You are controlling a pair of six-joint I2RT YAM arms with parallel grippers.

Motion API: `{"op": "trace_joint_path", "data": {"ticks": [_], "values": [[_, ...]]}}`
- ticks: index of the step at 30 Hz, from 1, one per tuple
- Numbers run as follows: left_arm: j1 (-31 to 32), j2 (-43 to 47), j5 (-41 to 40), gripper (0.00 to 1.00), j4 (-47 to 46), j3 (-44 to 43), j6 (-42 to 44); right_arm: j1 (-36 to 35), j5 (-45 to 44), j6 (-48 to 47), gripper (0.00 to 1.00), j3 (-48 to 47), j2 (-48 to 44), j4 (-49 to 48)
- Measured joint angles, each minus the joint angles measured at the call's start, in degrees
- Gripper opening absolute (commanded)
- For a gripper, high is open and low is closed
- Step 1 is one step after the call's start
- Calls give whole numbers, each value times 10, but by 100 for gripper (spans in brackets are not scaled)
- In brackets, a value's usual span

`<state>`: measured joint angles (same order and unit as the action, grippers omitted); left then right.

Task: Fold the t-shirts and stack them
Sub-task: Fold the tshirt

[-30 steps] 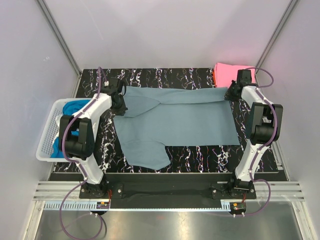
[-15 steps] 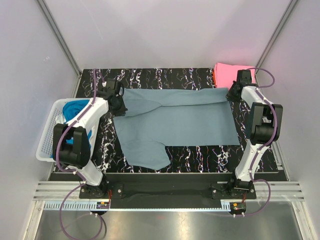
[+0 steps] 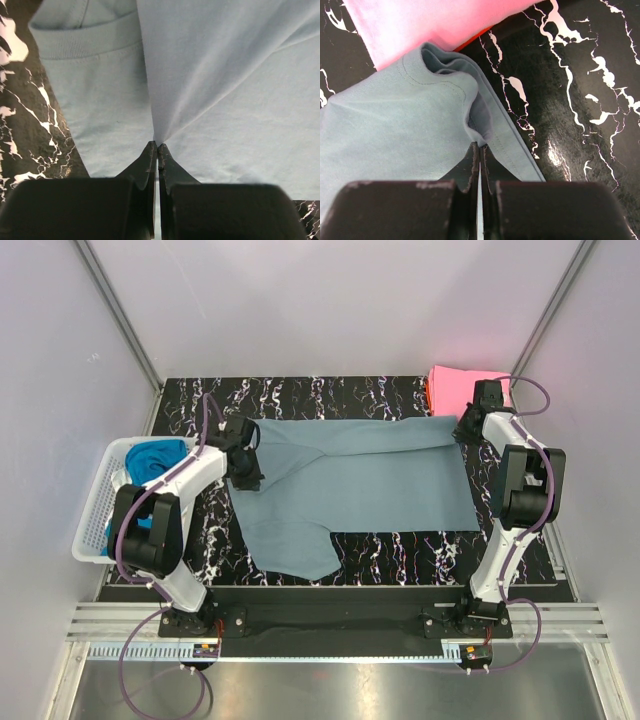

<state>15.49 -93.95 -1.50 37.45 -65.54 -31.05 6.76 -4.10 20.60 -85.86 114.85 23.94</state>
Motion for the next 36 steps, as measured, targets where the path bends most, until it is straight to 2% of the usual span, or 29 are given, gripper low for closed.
{"op": "trace_joint_path", "data": {"ticks": [4, 5, 6, 7, 9, 12, 16, 20, 24, 29, 36], "values": [[0, 0, 12, 8, -5, 20, -5, 0, -4, 0, 0, 0, 1, 1], [0, 0, 16, 11, -7, 24, -6, 0, -5, 0, 4, 0, 1, 1], [0, 0, 21, 22, -7, 25, -7, 0, -6, 1, 6, 0, 2, 1], [0, 0, 27, 27, -8, 26, -6, 0, -7, 1, 9, 0, 3, 2], [0, 0, 39, 39, -10, 26, -7, 0, -9, 3, 22, -2, 4, 8], [0, 7, 49, 44, -6, 26, -8, 0, -24, 4, 36, -13, 5, 37], [4, 53, 44, 50, 6, 26, -2, 1, -64, 29, 42, -59, 4, 120], [14, 97, 41, 50, 1, 28, 6, 2, -83, 65, 41, -55, -23, 173], [19, 99, 58, 49, -39, 73, 5, 2, -82, 99, 38, 36, -92, 192], [20, 85, 61, 49, -49, 156, -9, 2, -76, 125, 37, 113, -117, 195], [20, 82, 53, 49, -53, 186, -25, 2, -81, 161, 37, 223, -146, 179]]}}
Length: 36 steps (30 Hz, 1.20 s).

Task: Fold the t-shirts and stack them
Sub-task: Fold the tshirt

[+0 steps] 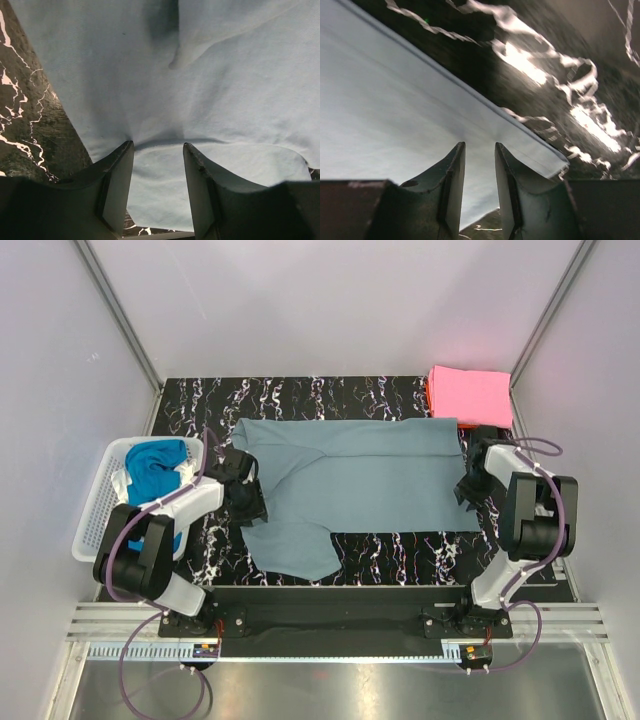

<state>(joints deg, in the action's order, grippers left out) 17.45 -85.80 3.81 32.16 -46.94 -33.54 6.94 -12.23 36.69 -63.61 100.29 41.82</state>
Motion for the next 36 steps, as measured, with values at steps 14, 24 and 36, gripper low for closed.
{"op": "trace_joint_path", "data": {"ticks": [14, 24, 36], "values": [[19, 26, -90, 49, -3, 34, -17, 3, -45, 74, 31, 148, -122, -24], [32, 143, -79, 52, 44, 8, -20, 6, -30, 84, 15, 139, -245, 9], [42, -2, 10, 50, -37, -20, -18, 6, 121, 52, 0, 75, -101, -116]]}}
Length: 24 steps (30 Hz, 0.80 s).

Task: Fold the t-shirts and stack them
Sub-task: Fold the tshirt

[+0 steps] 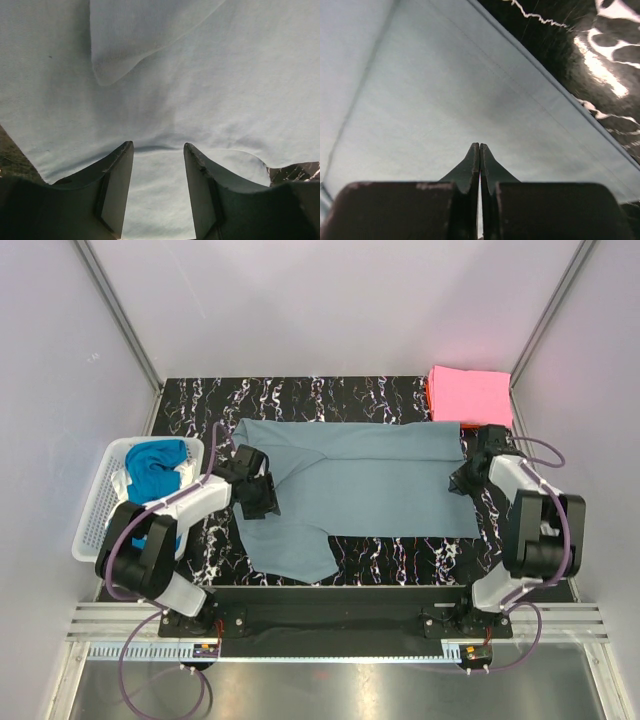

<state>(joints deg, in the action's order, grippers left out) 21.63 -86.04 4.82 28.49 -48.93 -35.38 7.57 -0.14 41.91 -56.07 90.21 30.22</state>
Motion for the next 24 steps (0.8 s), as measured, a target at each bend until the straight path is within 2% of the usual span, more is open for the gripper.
{"op": "trace_joint_path", "data": {"ticks": [4, 7, 13, 18, 23, 24], "values": [[1, -11, -9, 49, -2, 5, -6, 0, 12, 3, 0, -14, 73, -3], [1, -11, -19, 49, -10, 28, -16, 0, 7, 10, 0, -14, 86, 2], [3, 17, -47, 49, -21, 55, -48, 0, -24, 32, 0, 37, 37, 1], [3, 70, -83, 50, 12, 85, -63, 0, -71, 45, 0, 89, -37, 53], [2, 141, -83, 58, 75, 64, -58, 1, -81, 23, 37, 80, -111, 71], [2, 145, -82, 61, 85, 42, -49, 1, -78, 14, 39, 65, -114, 71]]}}
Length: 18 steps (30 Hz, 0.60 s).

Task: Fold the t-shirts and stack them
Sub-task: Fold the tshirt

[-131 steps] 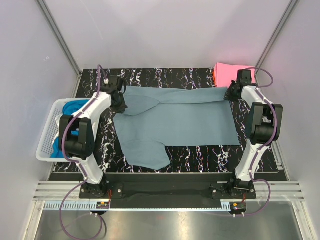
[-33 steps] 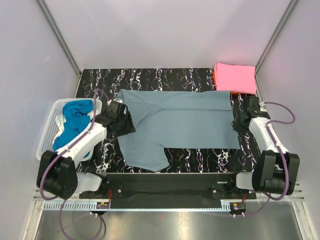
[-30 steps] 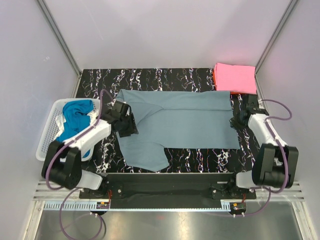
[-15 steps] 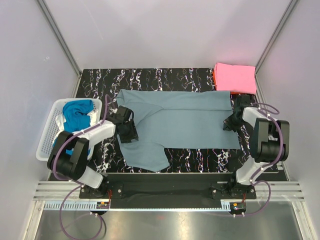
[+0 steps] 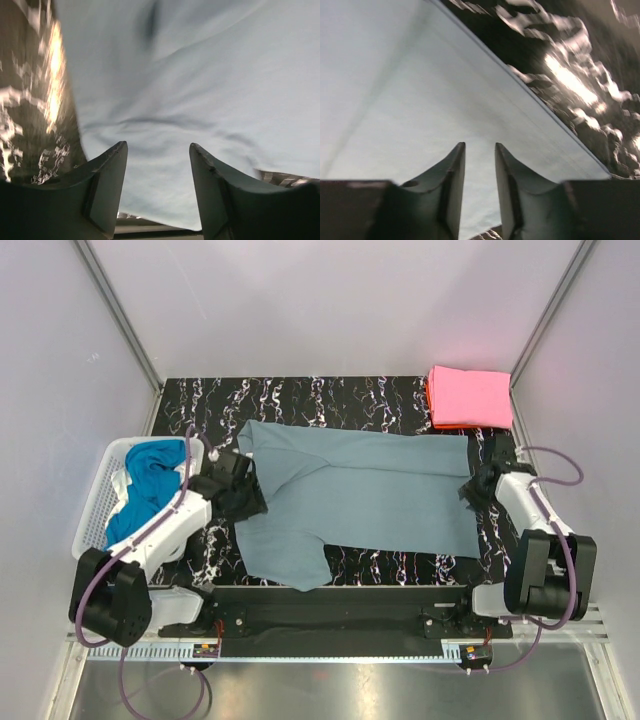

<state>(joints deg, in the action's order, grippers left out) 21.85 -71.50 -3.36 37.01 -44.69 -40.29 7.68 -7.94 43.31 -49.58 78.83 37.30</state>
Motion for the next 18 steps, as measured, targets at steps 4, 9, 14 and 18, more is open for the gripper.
{"op": "trace_joint_path", "data": {"ticks": [4, 9, 14, 18], "values": [[-12, -37, 8, 61, 14, -133, 41, 0, 5, -42, 43, -93, 35, 0], [-64, -176, 47, 59, -6, -291, 82, 2, 13, -60, 42, -196, 140, -9], [-103, -319, 64, 59, -10, -379, 101, 3, 12, -42, 42, -244, 242, 6], [-118, -365, 67, 59, -3, -389, 108, 6, 0, -29, 41, -286, 305, 18]]}}
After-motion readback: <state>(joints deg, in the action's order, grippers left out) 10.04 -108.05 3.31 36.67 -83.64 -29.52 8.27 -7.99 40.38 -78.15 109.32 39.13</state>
